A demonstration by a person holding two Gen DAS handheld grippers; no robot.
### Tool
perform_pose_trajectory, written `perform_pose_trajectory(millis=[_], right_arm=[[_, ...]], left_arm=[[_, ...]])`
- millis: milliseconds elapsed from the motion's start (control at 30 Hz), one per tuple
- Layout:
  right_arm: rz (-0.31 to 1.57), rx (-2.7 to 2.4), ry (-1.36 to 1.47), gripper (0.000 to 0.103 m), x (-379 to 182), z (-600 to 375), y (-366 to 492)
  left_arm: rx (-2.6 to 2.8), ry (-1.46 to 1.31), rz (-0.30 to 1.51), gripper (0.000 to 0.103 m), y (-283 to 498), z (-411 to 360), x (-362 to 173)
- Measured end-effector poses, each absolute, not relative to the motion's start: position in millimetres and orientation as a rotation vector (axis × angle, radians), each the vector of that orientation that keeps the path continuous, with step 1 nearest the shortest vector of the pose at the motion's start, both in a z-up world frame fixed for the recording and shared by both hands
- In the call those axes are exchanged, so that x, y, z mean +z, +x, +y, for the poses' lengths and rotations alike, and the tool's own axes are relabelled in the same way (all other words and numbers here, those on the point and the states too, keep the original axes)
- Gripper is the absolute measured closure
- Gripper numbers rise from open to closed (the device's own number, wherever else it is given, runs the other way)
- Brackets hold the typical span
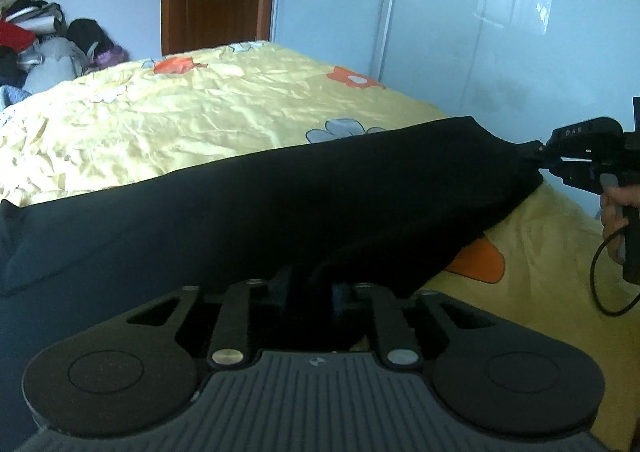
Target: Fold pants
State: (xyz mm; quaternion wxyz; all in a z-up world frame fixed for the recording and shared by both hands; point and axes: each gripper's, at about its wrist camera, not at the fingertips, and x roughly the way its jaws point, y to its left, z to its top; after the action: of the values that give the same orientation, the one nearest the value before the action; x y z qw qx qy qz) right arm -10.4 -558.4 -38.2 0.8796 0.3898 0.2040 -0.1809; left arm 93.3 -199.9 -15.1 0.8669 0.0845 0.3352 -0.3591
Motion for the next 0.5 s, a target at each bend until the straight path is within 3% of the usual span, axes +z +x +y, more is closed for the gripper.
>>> perform_pose_trajectory(millis=[33,100,133,300,367,400,500], right_arm=[[0.437,-0.383,0.786,0.093,-36,-554,-12],[0.432,-0.434,0.736,0.090,-28,-549,-17],[0.414,-0.474,0.724,0.083,-26,-548,-23],[0.326,-0.644,0.485,0.070,7,-520,-21],[0.409,-0.356,0.381,0.043,18,-490,9],[0.473,-0.238,0.333,0.022,20,-473,25],[0.616,0.094,0.172,0.022,16,-411,75]], left_arm=[[-0.756,0.174,0.729,0.053,94,-198,-12],[-0.784,0.146,0.769,0.039,92,-191,-4],[-0.808,0.126,0.778,0.035,90,-185,1],[-0.748,0.055,0.740,0.034,105,-147,30],[-0.659,0.037,0.727,0.034,126,-132,36],[-0.615,0.049,0.734,0.034,136,-129,37],[-0.564,0.174,0.796,0.035,166,-133,27]])
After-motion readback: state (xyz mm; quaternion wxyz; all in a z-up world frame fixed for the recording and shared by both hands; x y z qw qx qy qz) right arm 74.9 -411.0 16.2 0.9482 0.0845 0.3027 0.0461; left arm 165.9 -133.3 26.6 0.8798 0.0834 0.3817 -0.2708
